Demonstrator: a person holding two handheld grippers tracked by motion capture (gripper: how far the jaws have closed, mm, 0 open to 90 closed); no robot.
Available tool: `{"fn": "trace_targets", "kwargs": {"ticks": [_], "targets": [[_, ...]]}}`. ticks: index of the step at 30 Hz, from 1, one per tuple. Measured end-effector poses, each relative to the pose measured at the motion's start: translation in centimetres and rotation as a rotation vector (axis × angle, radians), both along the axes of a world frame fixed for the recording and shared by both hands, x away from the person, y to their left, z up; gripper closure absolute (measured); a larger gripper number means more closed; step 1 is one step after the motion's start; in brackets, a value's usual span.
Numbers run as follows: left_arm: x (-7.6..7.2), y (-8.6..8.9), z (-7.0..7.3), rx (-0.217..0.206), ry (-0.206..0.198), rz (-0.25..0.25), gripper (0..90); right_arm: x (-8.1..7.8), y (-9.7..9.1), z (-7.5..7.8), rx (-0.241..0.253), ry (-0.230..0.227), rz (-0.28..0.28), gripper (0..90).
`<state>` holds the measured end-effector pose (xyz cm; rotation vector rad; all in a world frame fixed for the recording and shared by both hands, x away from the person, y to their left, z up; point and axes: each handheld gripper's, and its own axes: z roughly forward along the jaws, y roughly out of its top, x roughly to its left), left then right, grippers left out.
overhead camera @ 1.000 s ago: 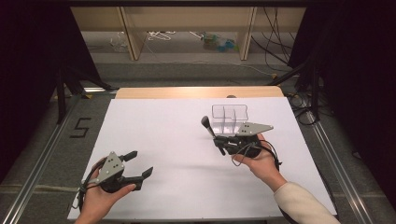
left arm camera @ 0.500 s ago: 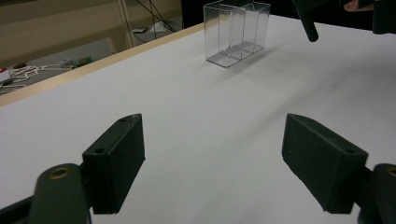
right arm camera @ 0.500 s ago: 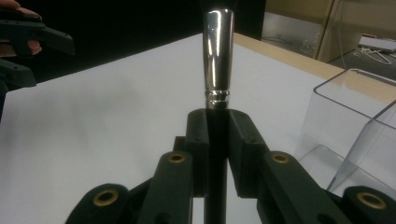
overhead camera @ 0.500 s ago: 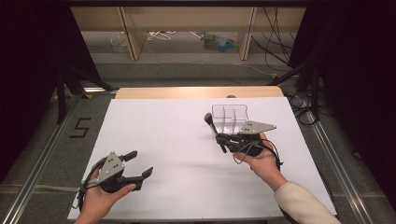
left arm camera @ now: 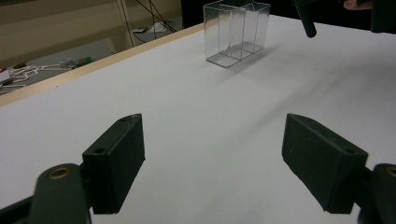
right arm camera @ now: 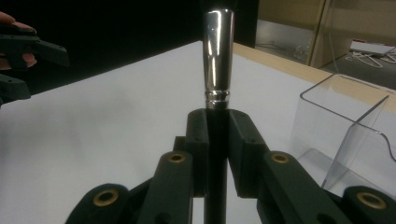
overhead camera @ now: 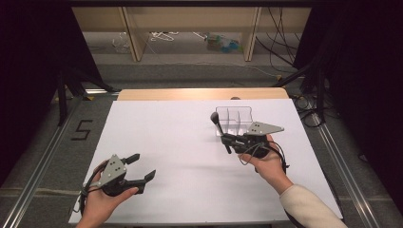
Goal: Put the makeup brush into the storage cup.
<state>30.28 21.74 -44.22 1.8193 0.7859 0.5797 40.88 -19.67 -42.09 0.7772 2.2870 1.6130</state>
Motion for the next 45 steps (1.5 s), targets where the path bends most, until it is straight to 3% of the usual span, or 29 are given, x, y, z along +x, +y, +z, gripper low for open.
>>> {"fn": "trace_targets", "kwargs": {"ticks": [4,8,45], "targets": [[0.0,0.0,0.0,-0.001,-0.001,-0.001,21.1,0.1,-0.2,0.0,0.001,-0.026,-0.018,79.6],[0.0,0.0,0.0,0.000,0.000,-0.001,21.1,0.1,-0.2,0.0,0.008,-0.002,-0.023,79.6],[0.0,0.0,0.0,0.000,0.000,0.000,21.2,0.4,-1.1,0.1,0.049,-0.002,-0.078,79.6]]}}
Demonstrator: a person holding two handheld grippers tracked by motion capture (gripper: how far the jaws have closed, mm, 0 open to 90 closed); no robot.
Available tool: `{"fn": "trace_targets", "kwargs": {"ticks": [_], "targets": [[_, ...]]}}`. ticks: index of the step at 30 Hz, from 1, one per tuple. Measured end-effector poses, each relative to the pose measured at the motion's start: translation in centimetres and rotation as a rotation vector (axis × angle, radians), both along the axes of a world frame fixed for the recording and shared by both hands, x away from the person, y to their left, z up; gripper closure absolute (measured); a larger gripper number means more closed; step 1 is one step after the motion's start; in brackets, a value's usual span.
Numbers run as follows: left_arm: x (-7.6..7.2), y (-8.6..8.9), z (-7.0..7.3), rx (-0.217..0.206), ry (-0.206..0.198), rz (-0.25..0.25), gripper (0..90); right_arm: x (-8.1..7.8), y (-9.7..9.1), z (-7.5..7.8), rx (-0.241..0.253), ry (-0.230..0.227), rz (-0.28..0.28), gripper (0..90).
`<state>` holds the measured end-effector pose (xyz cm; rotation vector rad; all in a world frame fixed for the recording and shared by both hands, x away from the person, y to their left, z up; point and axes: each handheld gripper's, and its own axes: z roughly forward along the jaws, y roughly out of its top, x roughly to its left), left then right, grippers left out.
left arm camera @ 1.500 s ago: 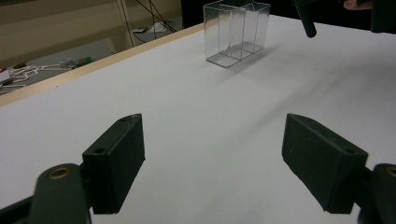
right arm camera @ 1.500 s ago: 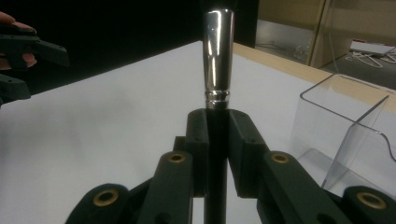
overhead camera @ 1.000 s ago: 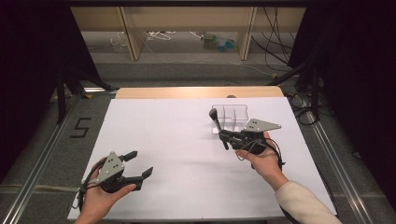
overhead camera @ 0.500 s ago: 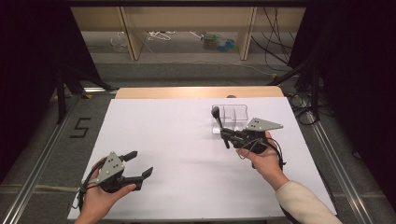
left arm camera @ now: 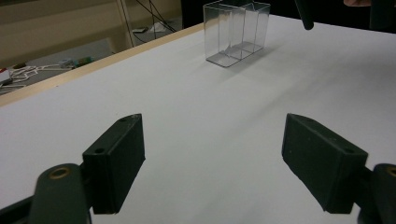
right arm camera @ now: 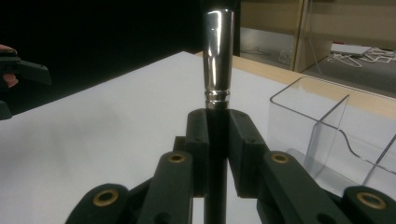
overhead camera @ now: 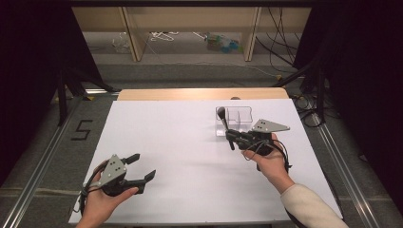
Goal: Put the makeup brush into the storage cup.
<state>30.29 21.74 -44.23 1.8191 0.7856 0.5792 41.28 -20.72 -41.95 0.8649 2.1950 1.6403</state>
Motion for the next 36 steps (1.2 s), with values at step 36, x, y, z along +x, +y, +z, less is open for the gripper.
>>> {"fn": "trace_targets", "kwargs": {"ticks": [36], "targets": [[0.04,0.06,0.03,-0.019,-0.011,-0.001,21.4,0.23,-0.78,0.32,0.024,-0.002,-0.038,79.6]]}}
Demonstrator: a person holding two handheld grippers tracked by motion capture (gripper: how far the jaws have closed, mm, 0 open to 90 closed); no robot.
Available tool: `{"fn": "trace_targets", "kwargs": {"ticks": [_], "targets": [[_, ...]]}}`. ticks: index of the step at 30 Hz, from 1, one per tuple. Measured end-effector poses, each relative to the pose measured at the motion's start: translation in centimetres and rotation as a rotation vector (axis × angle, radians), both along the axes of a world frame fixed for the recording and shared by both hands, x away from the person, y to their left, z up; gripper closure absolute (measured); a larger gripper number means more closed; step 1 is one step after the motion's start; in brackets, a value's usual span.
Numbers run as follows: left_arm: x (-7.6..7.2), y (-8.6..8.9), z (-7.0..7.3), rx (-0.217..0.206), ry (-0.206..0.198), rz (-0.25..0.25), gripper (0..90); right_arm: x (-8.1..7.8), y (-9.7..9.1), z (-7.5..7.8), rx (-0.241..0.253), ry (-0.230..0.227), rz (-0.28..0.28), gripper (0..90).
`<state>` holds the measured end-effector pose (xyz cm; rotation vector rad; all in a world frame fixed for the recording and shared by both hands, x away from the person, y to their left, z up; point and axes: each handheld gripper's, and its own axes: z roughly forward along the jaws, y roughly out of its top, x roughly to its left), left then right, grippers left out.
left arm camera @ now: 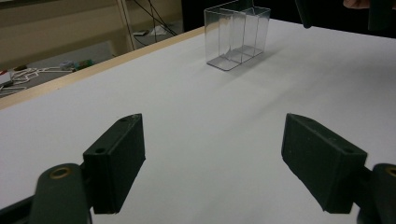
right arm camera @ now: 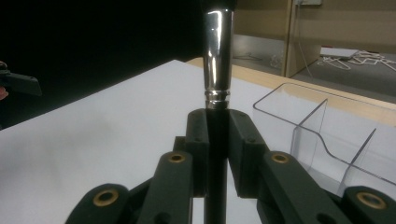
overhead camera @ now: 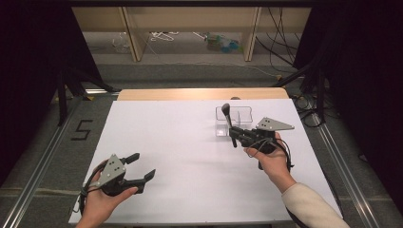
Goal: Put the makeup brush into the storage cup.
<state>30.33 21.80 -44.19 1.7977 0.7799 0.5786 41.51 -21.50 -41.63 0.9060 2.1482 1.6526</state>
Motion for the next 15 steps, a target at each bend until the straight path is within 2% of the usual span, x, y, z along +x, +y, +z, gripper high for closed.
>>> {"fn": "trace_targets", "kwargs": {"ticks": [2,4,8,11,15], "targets": [[-0.01,-0.04,-0.04,-0.012,0.006,0.004,21.4,0.02,-0.01,0.01,0.007,-0.003,-0.002,79.6],[-0.03,0.07,0.05,-0.001,0.003,0.005,21.4,0.01,-0.05,0.06,0.006,-0.001,-0.002,79.6],[0.01,0.13,0.07,-0.008,0.000,0.005,21.4,0.03,-0.21,0.17,0.003,0.000,-0.008,79.6],[-0.01,0.15,0.11,-0.018,-0.003,0.010,21.4,0.10,-0.29,0.18,0.026,-0.006,-0.014,79.6],[0.03,0.07,0.06,-0.037,-0.001,0.009,21.4,0.16,-0.56,0.28,0.032,-0.003,-0.022,79.6]]}}
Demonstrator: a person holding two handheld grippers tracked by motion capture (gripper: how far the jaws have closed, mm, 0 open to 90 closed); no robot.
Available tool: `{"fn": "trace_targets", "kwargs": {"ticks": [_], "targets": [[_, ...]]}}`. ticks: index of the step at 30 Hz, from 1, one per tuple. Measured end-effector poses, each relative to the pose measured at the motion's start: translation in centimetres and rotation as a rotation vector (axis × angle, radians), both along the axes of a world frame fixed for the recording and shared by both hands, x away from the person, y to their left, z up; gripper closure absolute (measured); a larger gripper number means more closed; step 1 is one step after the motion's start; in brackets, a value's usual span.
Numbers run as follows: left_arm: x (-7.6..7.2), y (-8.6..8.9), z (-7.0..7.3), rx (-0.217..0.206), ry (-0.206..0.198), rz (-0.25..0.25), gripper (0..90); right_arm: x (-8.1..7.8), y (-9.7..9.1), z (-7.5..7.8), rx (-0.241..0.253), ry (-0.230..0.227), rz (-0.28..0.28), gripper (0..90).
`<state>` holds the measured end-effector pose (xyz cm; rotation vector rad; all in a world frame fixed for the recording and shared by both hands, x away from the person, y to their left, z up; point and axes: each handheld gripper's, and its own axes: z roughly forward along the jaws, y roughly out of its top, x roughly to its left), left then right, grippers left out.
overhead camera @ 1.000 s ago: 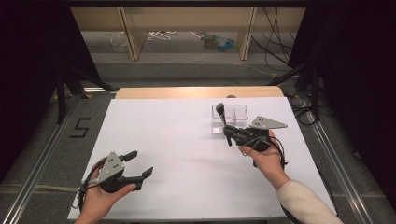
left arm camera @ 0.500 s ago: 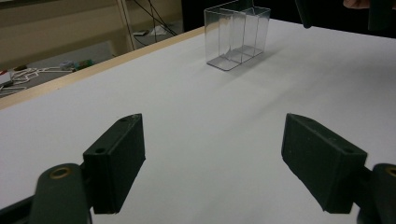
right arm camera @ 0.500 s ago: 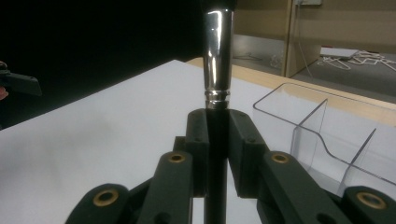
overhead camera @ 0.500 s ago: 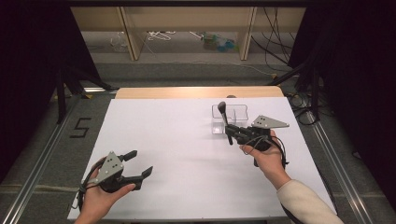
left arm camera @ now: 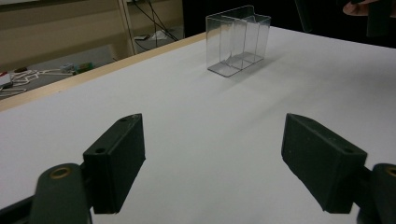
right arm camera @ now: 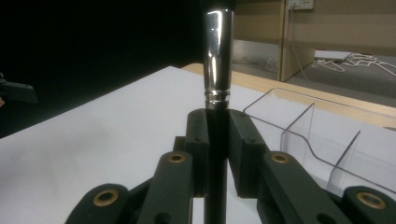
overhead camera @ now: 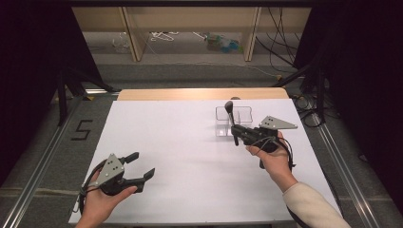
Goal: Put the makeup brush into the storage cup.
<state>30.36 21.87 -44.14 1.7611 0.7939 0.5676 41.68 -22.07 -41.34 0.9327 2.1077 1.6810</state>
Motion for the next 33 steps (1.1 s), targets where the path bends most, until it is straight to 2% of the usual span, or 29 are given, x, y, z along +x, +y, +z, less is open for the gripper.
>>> {"fn": "trace_targets", "kwargs": {"ticks": [3,9,11,12,16,20,22,25,27,29,33], "targets": [[0.0,0.1,0.1,0.010,-0.005,0.001,21.4,0.1,-0.1,0.0,0.004,-0.003,-0.009,79.6],[0.0,0.1,0.1,0.003,-0.008,0.003,21.4,0.1,-0.3,0.0,0.008,0.002,-0.016,79.6],[0.0,0.1,0.1,0.002,-0.008,0.003,21.4,0.2,-0.3,0.0,0.006,-0.011,-0.020,79.6],[0.0,0.1,0.1,0.001,-0.008,0.003,21.4,0.1,-0.4,0.1,0.002,0.006,-0.020,79.6],[0.0,0.1,0.1,-0.007,-0.001,0.007,21.4,0.2,-0.6,0.1,0.000,0.006,-0.029,79.6],[0.0,0.1,0.1,0.002,-0.008,0.004,21.4,0.2,-0.7,0.2,0.008,0.020,-0.036,79.6],[0.0,0.1,0.1,-0.006,-0.001,0.007,21.4,0.3,-0.8,0.1,0.006,0.002,-0.040,79.6],[0.0,0.1,0.1,0.004,-0.008,0.004,21.4,0.3,-0.9,0.3,0.016,0.015,-0.042,79.6],[0.0,0.1,0.1,0.003,-0.008,0.005,21.4,0.4,-1.0,0.2,0.025,-0.002,-0.049,79.6],[0.0,0.1,0.1,0.003,-0.008,0.005,21.4,0.4,-1.1,0.3,0.013,0.005,-0.058,79.6],[0.0,0.1,0.1,0.004,-0.008,0.004,21.4,0.5,-1.3,0.3,0.030,-0.002,-0.058,79.6]]}}
